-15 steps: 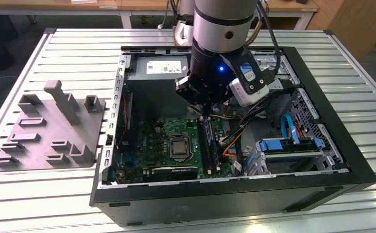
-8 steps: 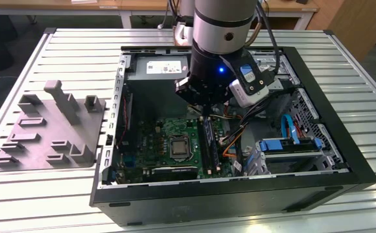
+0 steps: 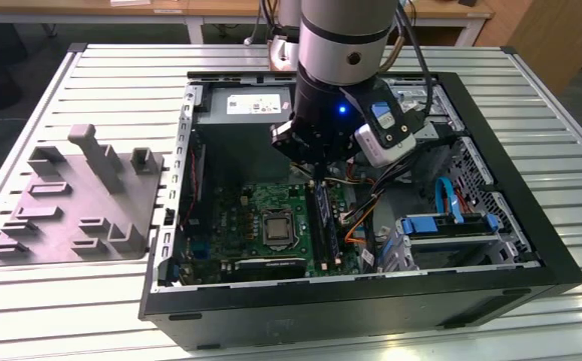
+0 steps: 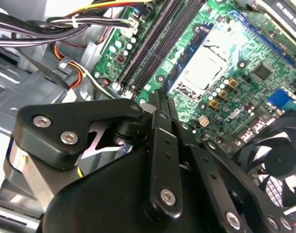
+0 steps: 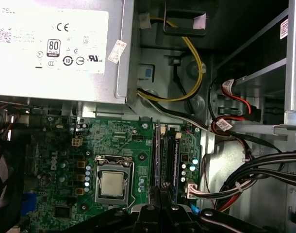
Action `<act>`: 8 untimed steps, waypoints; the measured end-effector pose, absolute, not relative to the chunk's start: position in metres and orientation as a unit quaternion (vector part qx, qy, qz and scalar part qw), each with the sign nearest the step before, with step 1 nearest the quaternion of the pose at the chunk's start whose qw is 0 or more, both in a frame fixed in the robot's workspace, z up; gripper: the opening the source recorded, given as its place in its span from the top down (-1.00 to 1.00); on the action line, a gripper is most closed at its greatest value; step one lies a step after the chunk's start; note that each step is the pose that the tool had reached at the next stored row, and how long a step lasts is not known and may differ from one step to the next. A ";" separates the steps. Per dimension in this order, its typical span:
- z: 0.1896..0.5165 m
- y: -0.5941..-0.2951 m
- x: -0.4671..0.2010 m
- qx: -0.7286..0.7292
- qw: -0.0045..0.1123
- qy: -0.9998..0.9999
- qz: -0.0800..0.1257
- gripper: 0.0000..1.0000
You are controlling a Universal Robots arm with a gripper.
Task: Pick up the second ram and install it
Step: 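Insert the second ram into the second slot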
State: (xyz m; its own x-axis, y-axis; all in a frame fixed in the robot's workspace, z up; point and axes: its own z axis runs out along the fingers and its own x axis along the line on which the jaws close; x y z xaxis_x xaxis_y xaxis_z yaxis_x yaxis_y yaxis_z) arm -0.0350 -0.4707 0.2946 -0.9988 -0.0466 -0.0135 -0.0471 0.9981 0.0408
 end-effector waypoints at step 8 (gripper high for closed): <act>0.296 -0.471 -0.035 -0.023 0.006 0.999 0.021 0.77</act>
